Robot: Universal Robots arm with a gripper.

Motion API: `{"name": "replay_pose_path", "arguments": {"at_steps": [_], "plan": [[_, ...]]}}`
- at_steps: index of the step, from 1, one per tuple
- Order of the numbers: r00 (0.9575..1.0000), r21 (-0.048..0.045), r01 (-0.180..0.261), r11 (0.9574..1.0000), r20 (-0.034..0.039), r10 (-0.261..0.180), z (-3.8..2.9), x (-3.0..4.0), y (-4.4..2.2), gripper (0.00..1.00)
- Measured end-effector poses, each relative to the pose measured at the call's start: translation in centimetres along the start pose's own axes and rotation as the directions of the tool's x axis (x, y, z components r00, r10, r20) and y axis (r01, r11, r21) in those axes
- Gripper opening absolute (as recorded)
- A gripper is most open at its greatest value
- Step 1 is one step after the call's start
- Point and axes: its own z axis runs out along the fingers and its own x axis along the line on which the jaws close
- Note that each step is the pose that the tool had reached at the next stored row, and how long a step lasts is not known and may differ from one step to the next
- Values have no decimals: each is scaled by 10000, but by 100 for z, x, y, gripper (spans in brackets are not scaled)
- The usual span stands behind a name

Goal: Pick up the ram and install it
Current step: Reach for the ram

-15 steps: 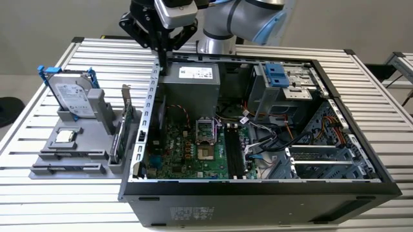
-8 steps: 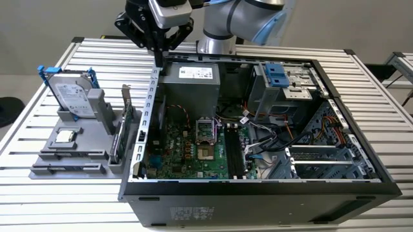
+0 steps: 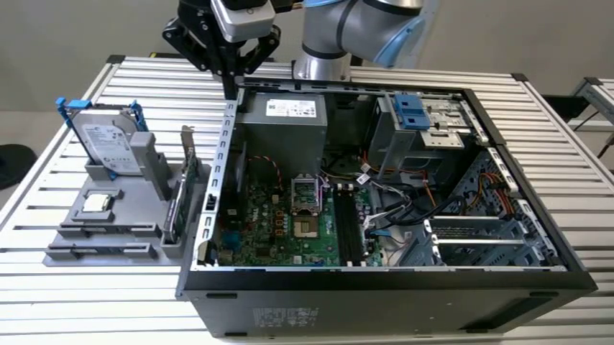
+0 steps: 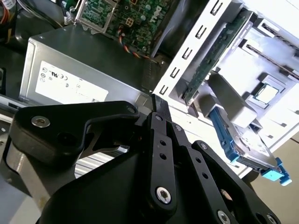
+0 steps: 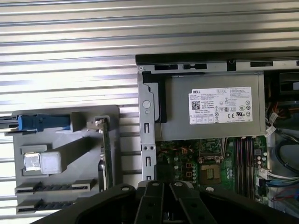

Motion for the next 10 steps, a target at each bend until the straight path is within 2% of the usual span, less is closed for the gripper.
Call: {"name": "replay_pose_path", "arguments": {"at_steps": [10], "plan": [[10000,0,0,10000,0,0,-2,80,-6,0]]}}
